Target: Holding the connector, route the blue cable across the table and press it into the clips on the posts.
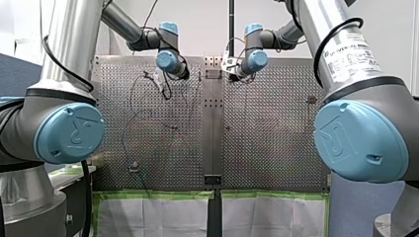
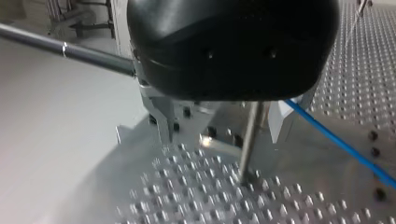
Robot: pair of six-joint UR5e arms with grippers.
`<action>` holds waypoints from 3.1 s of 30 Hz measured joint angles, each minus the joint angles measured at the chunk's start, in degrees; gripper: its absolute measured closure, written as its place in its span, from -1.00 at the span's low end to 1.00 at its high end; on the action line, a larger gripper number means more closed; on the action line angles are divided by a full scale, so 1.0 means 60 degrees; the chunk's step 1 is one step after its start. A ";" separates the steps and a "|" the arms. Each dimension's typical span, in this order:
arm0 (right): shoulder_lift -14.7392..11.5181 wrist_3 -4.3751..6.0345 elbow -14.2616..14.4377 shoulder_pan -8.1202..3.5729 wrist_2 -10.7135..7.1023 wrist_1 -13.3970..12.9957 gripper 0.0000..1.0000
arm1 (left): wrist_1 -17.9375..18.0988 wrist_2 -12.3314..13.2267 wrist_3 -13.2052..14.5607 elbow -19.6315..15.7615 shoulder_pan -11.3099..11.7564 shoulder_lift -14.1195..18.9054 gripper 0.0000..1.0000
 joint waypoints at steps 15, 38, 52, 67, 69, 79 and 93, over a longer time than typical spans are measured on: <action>-0.0181 0.0016 0.0001 -0.0117 0.0001 0.0039 1.00 | -0.1228 -0.0843 0.0476 -0.0386 -0.1046 0.0278 -1.00; -0.0212 -0.0029 0.0005 -0.0191 0.0060 0.0378 1.00 | -0.0305 -0.1094 0.0982 -0.0623 -0.1920 0.0631 -1.00; -0.0395 -0.0060 0.0072 -0.0205 0.0088 0.0610 1.00 | -0.0381 -0.1970 0.1260 0.0447 -0.2496 -0.0269 -1.00; -0.0801 -0.0167 0.0586 -0.0257 0.0086 0.0671 1.00 | -0.0472 -0.2625 0.1458 0.1779 -0.2851 -0.1409 -1.00; -0.0838 -0.0204 0.0655 -0.0269 0.0080 0.0672 1.00 | -0.0443 -0.2666 0.1458 0.1945 -0.2855 -0.1437 -1.00; -0.0935 -0.0246 0.0716 -0.0310 0.0062 0.0666 1.00 | -0.0474 -0.2556 0.1428 0.2529 -0.2905 -0.1951 -1.00; -0.0954 -0.0247 0.0722 -0.0356 -0.0173 0.0644 1.00 | -0.0083 -0.2610 0.1354 0.2998 -0.2606 -0.2641 -1.00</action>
